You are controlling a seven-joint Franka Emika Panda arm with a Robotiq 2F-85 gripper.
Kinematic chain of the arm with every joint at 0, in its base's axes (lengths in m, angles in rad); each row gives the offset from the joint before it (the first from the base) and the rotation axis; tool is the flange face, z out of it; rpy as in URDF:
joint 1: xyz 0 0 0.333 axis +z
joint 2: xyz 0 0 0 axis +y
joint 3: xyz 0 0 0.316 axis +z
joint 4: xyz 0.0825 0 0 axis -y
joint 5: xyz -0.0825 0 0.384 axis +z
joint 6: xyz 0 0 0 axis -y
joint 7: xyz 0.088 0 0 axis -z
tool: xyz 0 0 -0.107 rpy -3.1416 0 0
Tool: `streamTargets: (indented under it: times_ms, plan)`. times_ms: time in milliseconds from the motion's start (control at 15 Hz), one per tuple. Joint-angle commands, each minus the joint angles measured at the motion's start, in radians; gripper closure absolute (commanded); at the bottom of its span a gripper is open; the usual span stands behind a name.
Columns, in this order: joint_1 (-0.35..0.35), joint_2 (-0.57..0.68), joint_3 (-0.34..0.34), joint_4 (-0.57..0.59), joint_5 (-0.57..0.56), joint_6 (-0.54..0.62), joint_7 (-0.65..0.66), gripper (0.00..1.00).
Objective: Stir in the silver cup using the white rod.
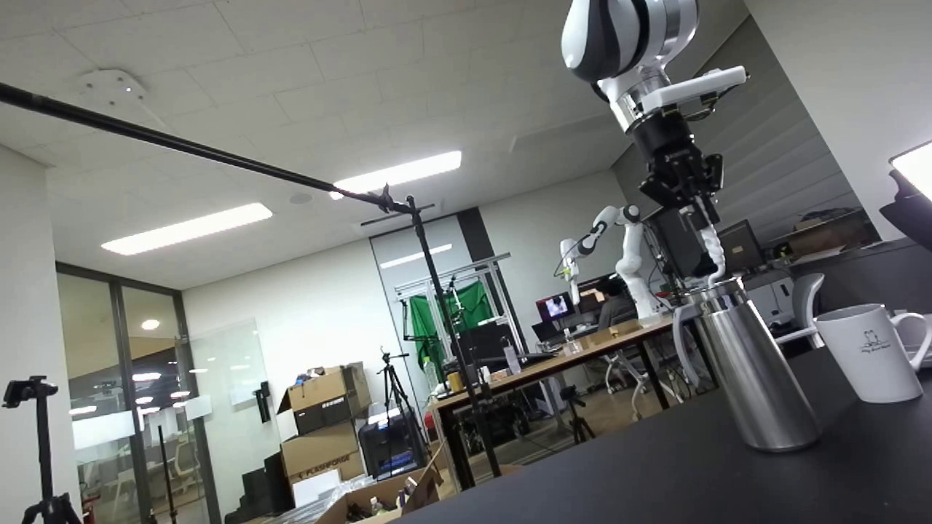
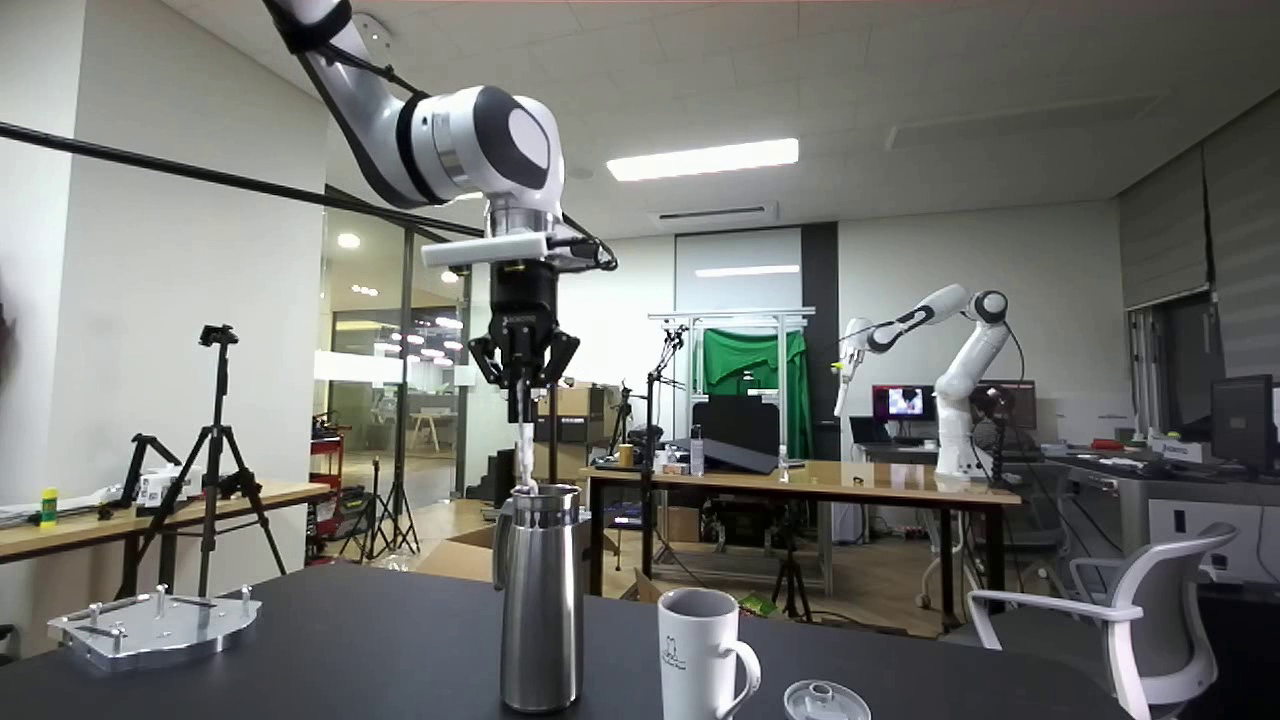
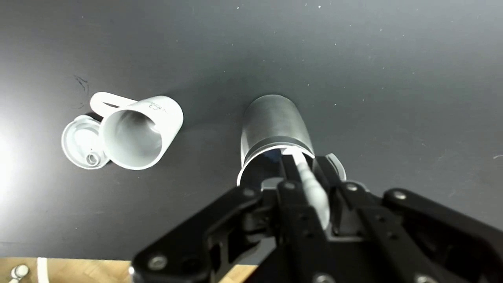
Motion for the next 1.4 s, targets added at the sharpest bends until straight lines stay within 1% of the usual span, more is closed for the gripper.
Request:
streamTargets:
  times_ms: [0, 267, 333, 400, 467, 600, 733, 933, 1000, 1067, 1133, 1200, 1267, 1333]
  plan:
    - [0.005, -0.042, -0.003, 0.021, -0.035, -0.061, 0.034, 0.96]
    - [0.008, -0.065, 0.002, 0.033, -0.067, -0.089, 0.041, 0.96]
    - [0.009, -0.066, 0.003, 0.033, -0.071, -0.096, 0.042, 0.60]
    - [0.010, -0.069, 0.004, 0.034, -0.078, -0.104, 0.044, 0.57]
    - [0.010, -0.071, 0.005, 0.033, -0.080, -0.108, 0.043, 0.52]
    - [0.012, -0.074, 0.005, 0.034, -0.085, -0.118, 0.045, 0.38]
    - [0.013, -0.079, 0.005, 0.032, -0.089, -0.123, 0.045, 0.26]
    - [0.014, -0.095, 0.006, 0.026, -0.090, -0.134, 0.040, 0.05]
    - [0.014, -0.106, 0.007, 0.020, -0.085, -0.137, 0.048, 0.01]
    - [0.014, -0.115, 0.007, 0.015, -0.068, -0.149, 0.032, 0.00]
    - [0.012, -0.083, 0.005, 0.016, -0.071, -0.111, 0.012, 0.09]
    - [0.012, -0.090, 0.005, 0.016, -0.070, -0.120, 0.012, 0.03]
    - [0.012, -0.096, 0.006, 0.016, -0.070, -0.124, 0.012, 0.00]
    - [0.012, -0.100, 0.006, 0.016, -0.070, -0.127, 0.012, 0.00]
